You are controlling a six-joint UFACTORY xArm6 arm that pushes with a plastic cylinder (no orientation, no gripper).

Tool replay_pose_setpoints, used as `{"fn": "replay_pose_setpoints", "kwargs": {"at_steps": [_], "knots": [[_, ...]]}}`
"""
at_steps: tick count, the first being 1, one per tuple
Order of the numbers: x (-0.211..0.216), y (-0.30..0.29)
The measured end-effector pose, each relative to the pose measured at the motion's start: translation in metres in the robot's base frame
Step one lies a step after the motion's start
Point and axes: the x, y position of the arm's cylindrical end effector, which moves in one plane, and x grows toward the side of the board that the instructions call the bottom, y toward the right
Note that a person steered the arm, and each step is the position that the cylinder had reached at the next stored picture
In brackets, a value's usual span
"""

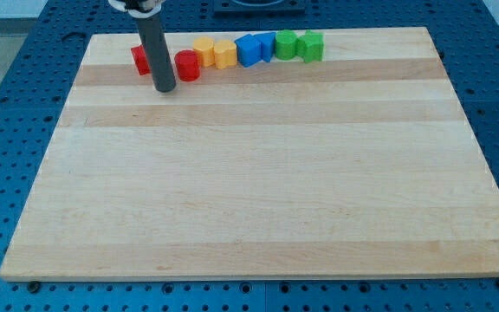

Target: Move the red star towards the red circle

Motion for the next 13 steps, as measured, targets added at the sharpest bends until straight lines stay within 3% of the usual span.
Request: {"fn": "replay_pose_setpoints", "kwargs": {"at_steps": [1,2,3,4,5,7,8,10,11,13], "knots": [[-0.006,-0.009],[0.002,-0.069],[-0.052,-0.119],[-0.110,-0.124],[-0.118,-0.090],[-0.040,-0.077],[-0.035,-0.064],[-0.127,-0.098],[-0.136,-0.089],[-0.057,-0.060]]}}
